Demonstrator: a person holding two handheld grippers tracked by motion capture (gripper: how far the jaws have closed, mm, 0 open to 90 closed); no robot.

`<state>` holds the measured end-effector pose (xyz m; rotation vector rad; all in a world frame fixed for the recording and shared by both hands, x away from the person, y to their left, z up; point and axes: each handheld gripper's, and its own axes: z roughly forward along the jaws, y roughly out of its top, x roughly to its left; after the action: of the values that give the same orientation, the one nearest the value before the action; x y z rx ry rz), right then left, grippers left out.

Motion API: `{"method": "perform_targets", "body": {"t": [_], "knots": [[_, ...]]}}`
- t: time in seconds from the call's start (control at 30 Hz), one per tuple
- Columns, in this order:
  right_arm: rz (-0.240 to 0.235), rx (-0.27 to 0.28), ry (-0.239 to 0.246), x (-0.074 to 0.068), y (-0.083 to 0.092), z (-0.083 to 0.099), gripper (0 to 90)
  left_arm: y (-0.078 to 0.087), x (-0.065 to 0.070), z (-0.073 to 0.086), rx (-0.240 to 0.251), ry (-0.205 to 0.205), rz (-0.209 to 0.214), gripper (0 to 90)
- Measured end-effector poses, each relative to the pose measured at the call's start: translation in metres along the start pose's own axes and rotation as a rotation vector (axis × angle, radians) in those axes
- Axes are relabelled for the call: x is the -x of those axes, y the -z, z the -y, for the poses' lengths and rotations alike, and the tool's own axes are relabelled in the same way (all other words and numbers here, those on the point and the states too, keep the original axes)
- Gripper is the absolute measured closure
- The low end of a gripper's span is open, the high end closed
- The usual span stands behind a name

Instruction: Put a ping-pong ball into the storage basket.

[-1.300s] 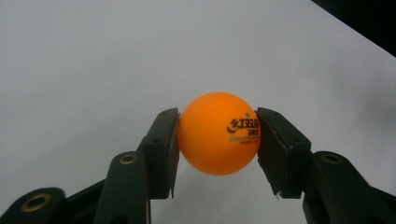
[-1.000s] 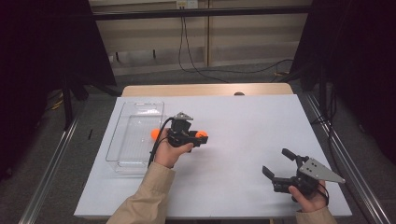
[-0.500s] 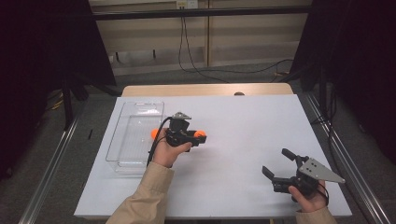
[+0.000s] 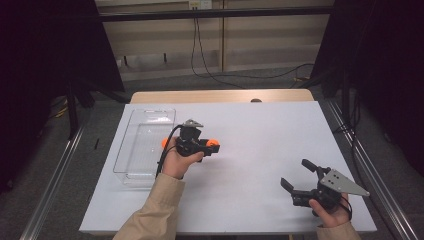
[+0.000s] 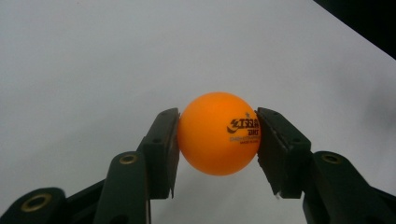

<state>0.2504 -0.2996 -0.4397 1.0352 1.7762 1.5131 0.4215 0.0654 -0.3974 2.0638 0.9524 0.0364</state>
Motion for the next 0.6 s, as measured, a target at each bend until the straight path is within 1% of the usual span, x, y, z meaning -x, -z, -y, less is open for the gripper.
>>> {"method": "perform_targets", "body": {"t": [0.23, 0.33, 0.6], "knots": [[0.001, 0.000, -0.002, 0.0002, 0.0001, 0.0000, 3.7, 0.0023, -0.0025, -0.0004, 0.011, 0.009, -0.003, 51.1], [0.000, 0.000, -0.001, 0.0002, 0.0001, 0.0000, 3.7, 0.0045, -0.0041, -0.0009, 0.009, 0.009, -0.011, 51.1], [0.002, -0.001, -0.003, 0.0005, 0.0005, 0.0000, 3.7, 0.0072, -0.0055, -0.0012, 0.019, 0.018, -0.012, 51.1]]}}
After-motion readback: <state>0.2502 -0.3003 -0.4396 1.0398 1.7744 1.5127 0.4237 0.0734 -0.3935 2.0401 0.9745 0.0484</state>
